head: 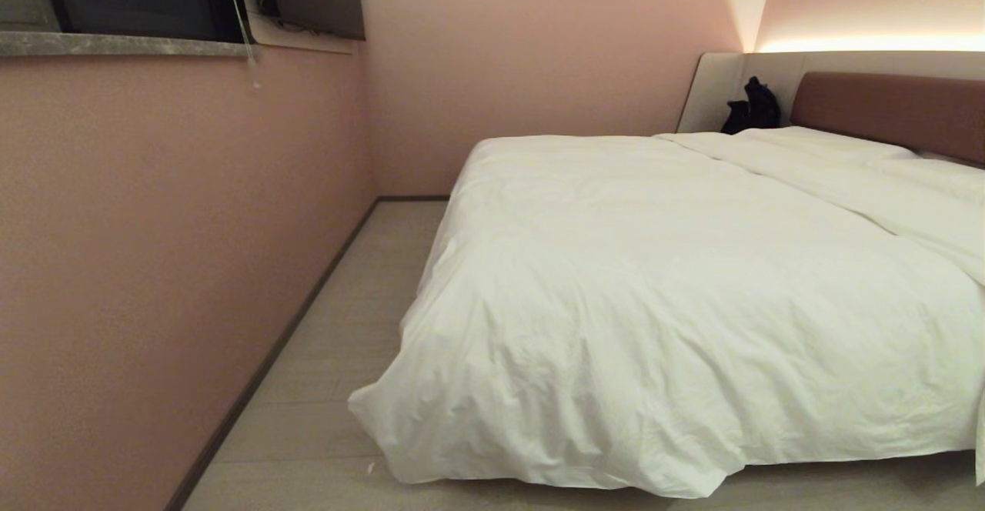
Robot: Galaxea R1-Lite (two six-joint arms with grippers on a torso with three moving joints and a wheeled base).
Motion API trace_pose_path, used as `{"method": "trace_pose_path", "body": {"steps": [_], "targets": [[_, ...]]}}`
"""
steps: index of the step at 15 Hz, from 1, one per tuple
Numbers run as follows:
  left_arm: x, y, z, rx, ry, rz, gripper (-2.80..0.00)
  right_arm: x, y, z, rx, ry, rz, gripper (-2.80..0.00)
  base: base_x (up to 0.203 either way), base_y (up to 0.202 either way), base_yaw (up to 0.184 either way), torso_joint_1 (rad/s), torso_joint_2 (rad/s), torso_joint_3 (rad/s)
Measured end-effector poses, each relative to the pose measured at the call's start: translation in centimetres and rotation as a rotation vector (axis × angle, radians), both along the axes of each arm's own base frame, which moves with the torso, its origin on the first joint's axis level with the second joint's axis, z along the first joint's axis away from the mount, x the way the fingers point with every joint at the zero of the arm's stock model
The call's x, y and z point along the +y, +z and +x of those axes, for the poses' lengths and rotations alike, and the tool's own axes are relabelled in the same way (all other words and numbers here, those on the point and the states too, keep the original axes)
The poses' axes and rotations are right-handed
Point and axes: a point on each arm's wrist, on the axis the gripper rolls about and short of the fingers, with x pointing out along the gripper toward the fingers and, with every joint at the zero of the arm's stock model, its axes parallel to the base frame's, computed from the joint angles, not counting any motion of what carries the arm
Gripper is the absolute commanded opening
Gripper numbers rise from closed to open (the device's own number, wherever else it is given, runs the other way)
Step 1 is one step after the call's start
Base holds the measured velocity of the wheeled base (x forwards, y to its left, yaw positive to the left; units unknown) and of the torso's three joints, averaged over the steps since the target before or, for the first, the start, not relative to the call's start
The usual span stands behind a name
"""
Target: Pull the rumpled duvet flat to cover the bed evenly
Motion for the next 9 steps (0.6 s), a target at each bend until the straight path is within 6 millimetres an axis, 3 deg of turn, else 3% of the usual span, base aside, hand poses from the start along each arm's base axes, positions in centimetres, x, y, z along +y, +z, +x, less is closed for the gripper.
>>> {"method": "trace_pose_path", "body": {"steps": [9], "targets": [[0.01, 0.02, 0.0, -0.001, 0.008, -0.024, -2.8, 0.0, 0.0, 0.0, 0.0, 0.001, 0.0, -2.8, 0.0, 0.0, 0.0, 0.0, 0.0, 0.0]]}}
